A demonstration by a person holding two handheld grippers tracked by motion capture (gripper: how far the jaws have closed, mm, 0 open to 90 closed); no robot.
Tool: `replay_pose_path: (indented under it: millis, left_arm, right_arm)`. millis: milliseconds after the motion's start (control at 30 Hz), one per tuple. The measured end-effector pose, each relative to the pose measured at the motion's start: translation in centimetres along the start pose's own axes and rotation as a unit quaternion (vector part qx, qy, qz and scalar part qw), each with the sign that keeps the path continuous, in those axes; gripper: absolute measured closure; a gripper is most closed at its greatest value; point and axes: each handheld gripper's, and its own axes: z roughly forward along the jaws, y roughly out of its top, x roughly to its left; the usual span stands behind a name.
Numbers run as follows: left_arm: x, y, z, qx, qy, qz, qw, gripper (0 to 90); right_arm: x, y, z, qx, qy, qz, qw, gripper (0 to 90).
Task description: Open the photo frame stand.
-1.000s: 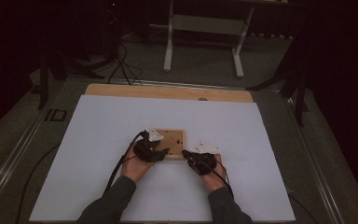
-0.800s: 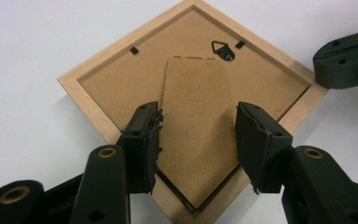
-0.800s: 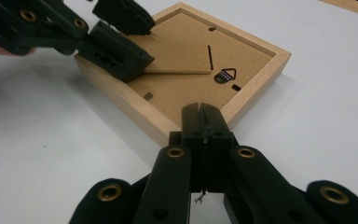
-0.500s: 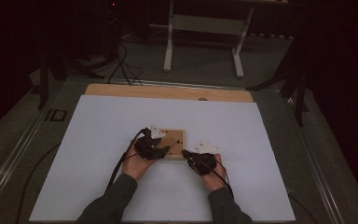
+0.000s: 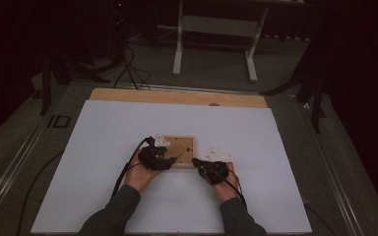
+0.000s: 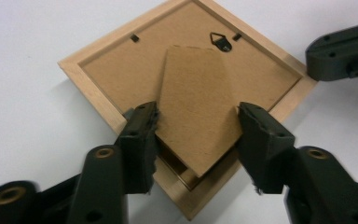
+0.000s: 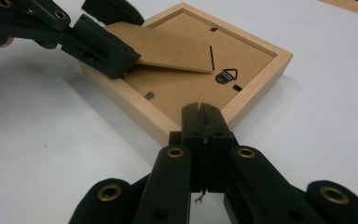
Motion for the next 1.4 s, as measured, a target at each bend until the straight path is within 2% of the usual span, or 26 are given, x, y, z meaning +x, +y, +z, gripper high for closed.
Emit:
replay_pose_path:
  millis: [67, 133, 267, 300, 400, 467, 567, 667, 733, 900, 1000, 1267, 1300, 1400]
  left_arm:
    - [0.0, 0.1, 0.0, 0.004, 0.001, -0.003, 1.0000, 50.2]
    - [-0.2, 0.6, -0.3, 0.010, 0.005, -0.019, 0.9998, 50.3]
    - [-0.3, 1.3, -0.8, 0.003, 0.003, -0.033, 0.9995, 50.1]
    - [0.0, 1.6, -1.0, -0.009, -0.010, -0.051, 0.9986, 50.1]
    - [0.5, 1.7, -1.1, -0.018, -0.031, -0.081, 0.9961, 50.0]
    - [0.6, 1.7, -1.1, -0.015, -0.037, -0.087, 0.9954, 49.4]
    - [0.8, 1.6, -1.1, -0.013, -0.032, -0.096, 0.9948, 46.5]
    - [1.0, 1.6, -1.1, -0.011, -0.045, -0.111, 0.9927, 44.9]
    - [1.1, 1.6, -1.1, -0.009, -0.046, -0.115, 0.9923, 44.2]
    - [1.2, 1.5, -0.7, 0.001, -0.068, -0.132, 0.9889, 44.2]
    - [1.3, 1.6, -0.6, 0.005, -0.073, -0.144, 0.9868, 45.4]
    - [1.7, 1.6, -0.5, 0.006, -0.079, -0.163, 0.9834, 49.7]
    - [1.9, 1.5, -0.5, 0.006, -0.087, -0.170, 0.9815, 49.7]
    - [2.2, 1.4, -0.2, 0.010, -0.098, -0.178, 0.9792, 50.7]
  right_arm:
    - [0.0, 0.0, 0.0, 0.000, 0.000, 0.000, 1.0000, 89.4]
    - [0.0, 0.0, 0.0, 0.000, 0.000, -0.002, 1.0000, 89.4]
    - [0.0, 0.0, 0.0, 0.001, -0.001, -0.003, 1.0000, 89.4]
    - [0.0, 0.0, 0.0, 0.000, 0.000, -0.003, 1.0000, 89.4]
    - [0.0, 0.0, 0.0, 0.001, -0.002, -0.005, 1.0000, 89.3]
    - [0.0, 0.0, 0.0, 0.001, -0.001, -0.004, 1.0000, 89.3]
    - [0.0, 0.0, 0.0, 0.001, -0.001, -0.003, 1.0000, 89.3]
    - [0.0, 0.0, 0.0, 0.002, -0.001, -0.003, 1.0000, 89.3]
    - [0.0, 0.0, 0.0, 0.001, -0.001, -0.003, 1.0000, 89.3]
    - [0.0, 0.0, 0.0, 0.002, -0.001, -0.004, 1.0000, 89.2]
    - [0.0, 0.0, 0.0, 0.002, -0.001, -0.004, 1.0000, 89.0]
    - [0.0, 0.0, 0.0, 0.002, -0.002, -0.004, 1.0000, 88.5]
    - [0.0, 0.0, 0.0, 0.002, -0.002, -0.004, 1.0000, 88.5]
    - [0.0, 0.0, 0.0, 0.002, -0.001, -0.005, 1.0000, 88.5]
